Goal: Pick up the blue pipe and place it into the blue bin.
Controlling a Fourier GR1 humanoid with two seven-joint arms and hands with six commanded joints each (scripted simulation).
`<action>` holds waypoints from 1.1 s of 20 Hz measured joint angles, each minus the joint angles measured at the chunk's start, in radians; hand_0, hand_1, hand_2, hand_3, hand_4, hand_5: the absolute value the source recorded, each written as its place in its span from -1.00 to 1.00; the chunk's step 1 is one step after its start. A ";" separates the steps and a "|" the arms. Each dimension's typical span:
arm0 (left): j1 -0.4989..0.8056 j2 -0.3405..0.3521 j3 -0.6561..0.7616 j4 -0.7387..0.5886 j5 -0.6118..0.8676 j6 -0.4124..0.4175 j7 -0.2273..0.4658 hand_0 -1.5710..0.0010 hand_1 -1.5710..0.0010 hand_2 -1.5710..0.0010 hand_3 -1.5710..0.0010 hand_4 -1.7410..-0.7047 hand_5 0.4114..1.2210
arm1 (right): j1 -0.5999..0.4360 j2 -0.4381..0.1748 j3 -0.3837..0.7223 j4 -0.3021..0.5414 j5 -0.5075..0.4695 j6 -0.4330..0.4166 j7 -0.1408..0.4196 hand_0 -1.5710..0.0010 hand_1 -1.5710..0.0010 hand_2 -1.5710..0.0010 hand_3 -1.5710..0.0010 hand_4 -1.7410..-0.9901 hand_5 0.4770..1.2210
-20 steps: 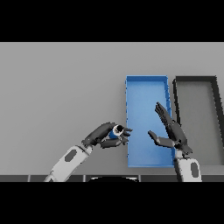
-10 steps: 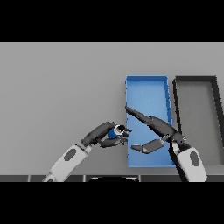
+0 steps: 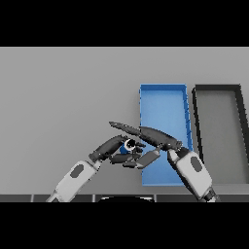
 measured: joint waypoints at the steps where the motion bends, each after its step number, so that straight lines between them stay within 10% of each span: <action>1: 0.000 -0.003 -0.006 -0.007 -0.014 0.005 -0.016 -1.00 -1.00 -1.00 -0.96 -1.00 1.00 | -0.019 0.008 -0.002 0.022 -0.006 0.005 0.006 1.00 1.00 1.00 1.00 0.39 -0.92; 3: 0.004 0.005 -0.003 -0.010 -0.012 0.000 -0.002 -1.00 -1.00 -1.00 -0.89 -0.99 1.00 | -0.068 0.044 0.010 0.056 0.000 0.003 0.009 0.93 0.89 0.87 0.94 0.32 -0.92; 6: -0.019 0.038 -0.014 -0.009 -0.048 -0.013 0.057 -0.26 -0.12 -0.08 -0.05 -0.64 1.00 | -0.124 0.070 0.026 0.093 -0.011 0.024 0.035 0.33 0.32 0.32 0.44 0.01 -0.92; 8: -0.014 0.059 -0.027 -0.034 -0.070 -0.037 0.138 0.01 0.10 0.13 0.26 -0.60 1.00 | -0.142 0.072 0.031 0.111 -0.011 0.049 0.016 -0.13 -0.11 -0.15 0.02 -0.32 -0.80; 10: -0.009 0.024 -0.014 -0.023 -0.101 -0.008 0.133 -0.35 -0.30 -0.23 -0.20 -0.74 1.00 | -0.146 0.087 0.050 0.125 -0.062 0.060 -0.020 -0.44 -0.43 -0.46 -0.22 -0.52 -0.49; 13: 0.012 -0.013 0.013 -0.013 -0.061 -0.017 0.116 -0.67 -0.64 -0.51 -0.59 -0.87 1.00 | -0.138 0.079 0.065 0.132 -0.141 0.042 -0.014 -0.72 -0.71 -0.72 -0.60 -0.28 0.15; 16: 0.031 -0.034 0.039 -0.016 -0.039 -0.040 0.070 -0.83 -0.82 -0.72 -0.79 -0.93 1.00 | -0.143 0.054 0.085 0.128 -0.087 0.025 -0.130 -0.85 -0.85 -0.86 -0.80 -0.22 0.57; 20: 0.033 -0.042 0.049 -0.013 -0.039 -0.045 0.070 -0.93 -0.92 -0.77 -0.91 -0.97 1.00 | -0.153 0.025 0.128 0.127 -0.067 -0.012 -0.189 -0.94 -0.94 -0.94 -0.92 -0.29 0.82; 22: 0.036 -0.032 0.052 -0.019 -0.044 -0.051 0.041 -0.47 -0.38 -0.24 -0.36 -0.60 1.00 | -0.165 0.012 0.130 0.126 -0.108 -0.047 -0.173 -0.96 -0.96 -0.96 -0.95 -0.31 0.89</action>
